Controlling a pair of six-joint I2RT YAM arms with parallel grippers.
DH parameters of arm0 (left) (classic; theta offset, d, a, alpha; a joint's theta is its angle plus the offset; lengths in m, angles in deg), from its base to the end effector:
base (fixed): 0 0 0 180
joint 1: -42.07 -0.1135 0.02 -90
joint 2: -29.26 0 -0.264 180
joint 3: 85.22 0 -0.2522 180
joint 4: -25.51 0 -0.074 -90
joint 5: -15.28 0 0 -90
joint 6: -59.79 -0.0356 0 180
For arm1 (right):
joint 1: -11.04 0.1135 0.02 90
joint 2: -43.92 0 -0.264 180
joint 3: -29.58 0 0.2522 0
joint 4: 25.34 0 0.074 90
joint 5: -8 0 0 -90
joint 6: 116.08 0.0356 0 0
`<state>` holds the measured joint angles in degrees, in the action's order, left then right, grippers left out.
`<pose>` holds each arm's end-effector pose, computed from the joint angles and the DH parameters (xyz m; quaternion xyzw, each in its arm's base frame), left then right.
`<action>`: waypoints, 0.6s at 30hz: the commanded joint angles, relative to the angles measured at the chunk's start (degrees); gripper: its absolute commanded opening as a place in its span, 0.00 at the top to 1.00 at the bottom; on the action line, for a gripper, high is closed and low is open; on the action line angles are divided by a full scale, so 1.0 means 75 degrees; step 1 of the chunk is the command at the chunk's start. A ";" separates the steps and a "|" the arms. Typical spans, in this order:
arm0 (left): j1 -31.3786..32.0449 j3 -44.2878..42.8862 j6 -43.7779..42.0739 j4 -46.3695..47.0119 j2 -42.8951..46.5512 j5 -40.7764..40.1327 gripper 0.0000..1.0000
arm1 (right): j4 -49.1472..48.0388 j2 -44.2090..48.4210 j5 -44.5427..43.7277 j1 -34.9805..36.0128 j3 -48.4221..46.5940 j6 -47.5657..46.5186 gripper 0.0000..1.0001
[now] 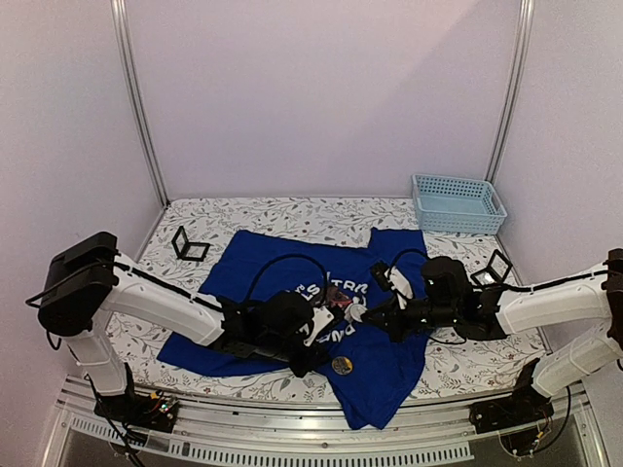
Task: Pin the brooch onto the clothing
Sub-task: Pick up the clothing with brooches at the center of the board.
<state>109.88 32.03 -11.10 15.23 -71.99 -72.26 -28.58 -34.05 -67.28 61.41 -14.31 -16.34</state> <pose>0.1274 -0.3164 0.1330 0.3927 0.8494 -0.2567 0.2416 0.1633 0.2114 0.1748 -0.3587 0.7869 0.3416 0.3679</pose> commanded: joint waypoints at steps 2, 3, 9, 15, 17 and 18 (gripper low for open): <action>-0.0104 -0.0164 0.0289 -0.0017 -0.0029 -0.0115 1.00 | -0.0227 0.0124 -0.0244 0.0137 0.0153 0.0119 1.00; -0.0108 -0.0154 0.0386 0.0001 0.0061 -0.0133 1.00 | -0.0236 0.0141 -0.0306 0.0165 0.0171 0.0104 1.00; -0.0088 0.0718 0.1579 0.1619 0.1100 0.0286 1.00 | -0.0376 0.0377 -0.1594 0.0750 0.0366 -0.0022 1.00; -0.0066 0.1444 0.2402 0.3167 0.1519 0.0731 1.00 | -0.1193 0.0711 -0.2735 0.1332 0.0723 0.0117 1.00; -0.0053 0.1481 0.2466 0.3320 0.1524 0.0778 1.00 | -0.1291 0.0689 -0.3168 0.1545 0.0720 0.0339 1.00; -0.0053 0.1481 0.2502 0.3408 0.1496 0.0790 1.00 | -0.1349 0.0655 -0.3348 0.1660 0.0711 0.0424 1.00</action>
<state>109.79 42.33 4.09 33.00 -61.46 -68.61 -34.11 -29.66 -83.61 71.40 -9.46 -15.88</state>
